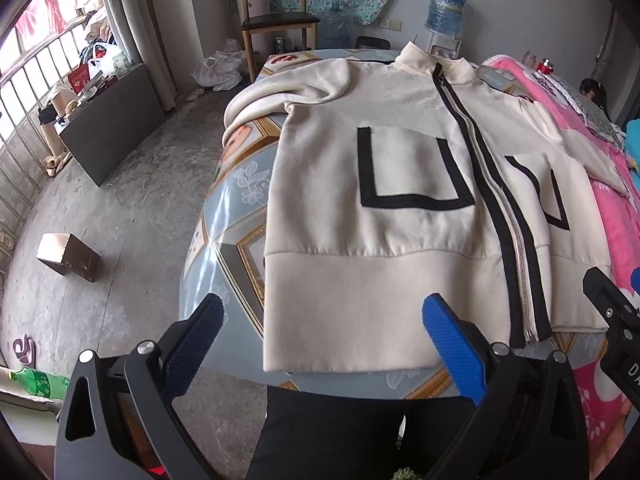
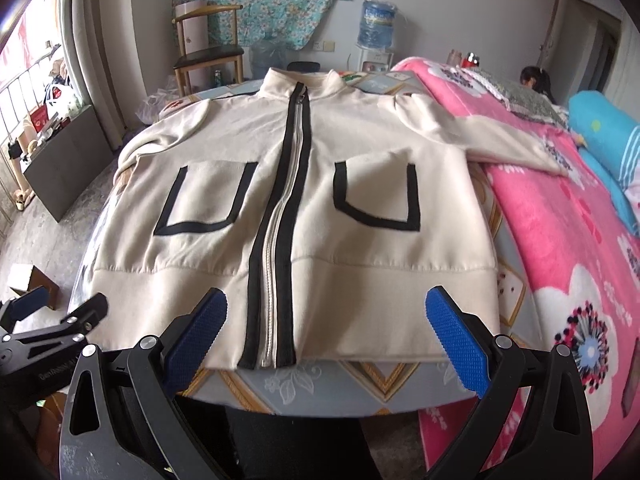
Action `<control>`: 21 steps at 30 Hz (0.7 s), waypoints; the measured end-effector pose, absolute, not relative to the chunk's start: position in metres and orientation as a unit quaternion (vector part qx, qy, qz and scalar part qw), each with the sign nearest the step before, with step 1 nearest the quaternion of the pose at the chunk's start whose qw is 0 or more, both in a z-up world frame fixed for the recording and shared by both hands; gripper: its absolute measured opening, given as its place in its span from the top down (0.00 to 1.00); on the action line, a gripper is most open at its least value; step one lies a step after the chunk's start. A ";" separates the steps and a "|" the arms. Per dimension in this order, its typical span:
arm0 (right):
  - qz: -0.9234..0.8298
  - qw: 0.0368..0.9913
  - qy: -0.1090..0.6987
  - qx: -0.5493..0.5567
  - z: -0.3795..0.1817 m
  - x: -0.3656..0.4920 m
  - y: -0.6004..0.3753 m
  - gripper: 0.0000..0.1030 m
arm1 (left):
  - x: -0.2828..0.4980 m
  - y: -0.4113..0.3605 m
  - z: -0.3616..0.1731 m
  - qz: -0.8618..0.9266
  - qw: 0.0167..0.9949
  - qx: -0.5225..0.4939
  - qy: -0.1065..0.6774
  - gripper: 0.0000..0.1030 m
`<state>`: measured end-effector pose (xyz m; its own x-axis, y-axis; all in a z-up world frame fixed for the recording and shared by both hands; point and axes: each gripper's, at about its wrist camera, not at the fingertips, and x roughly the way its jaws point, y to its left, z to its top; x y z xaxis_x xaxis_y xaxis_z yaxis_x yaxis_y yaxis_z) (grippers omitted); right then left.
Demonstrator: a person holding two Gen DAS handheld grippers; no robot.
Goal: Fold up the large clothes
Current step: 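Reach the left tool to the jacket sleeve cuff and grasp it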
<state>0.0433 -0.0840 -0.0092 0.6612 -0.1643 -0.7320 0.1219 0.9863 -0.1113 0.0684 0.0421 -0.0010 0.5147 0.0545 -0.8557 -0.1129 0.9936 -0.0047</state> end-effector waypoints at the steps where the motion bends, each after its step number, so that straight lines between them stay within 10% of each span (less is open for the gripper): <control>1: -0.082 0.910 0.405 -0.032 -0.009 0.048 -0.083 0.06 | 0.073 0.046 -0.001 0.050 0.869 -0.032 0.491 0.05; 21: 0.120 0.918 0.379 -0.007 0.000 0.171 -0.029 0.06 | 0.158 0.182 0.020 0.007 0.918 -0.170 0.359 0.05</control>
<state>0.1708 -0.0291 0.0002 0.6841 0.2149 -0.6970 -0.2256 0.9711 0.0779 0.1575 0.1823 0.0202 0.7419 -0.1091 -0.6615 -0.1358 0.9418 -0.3076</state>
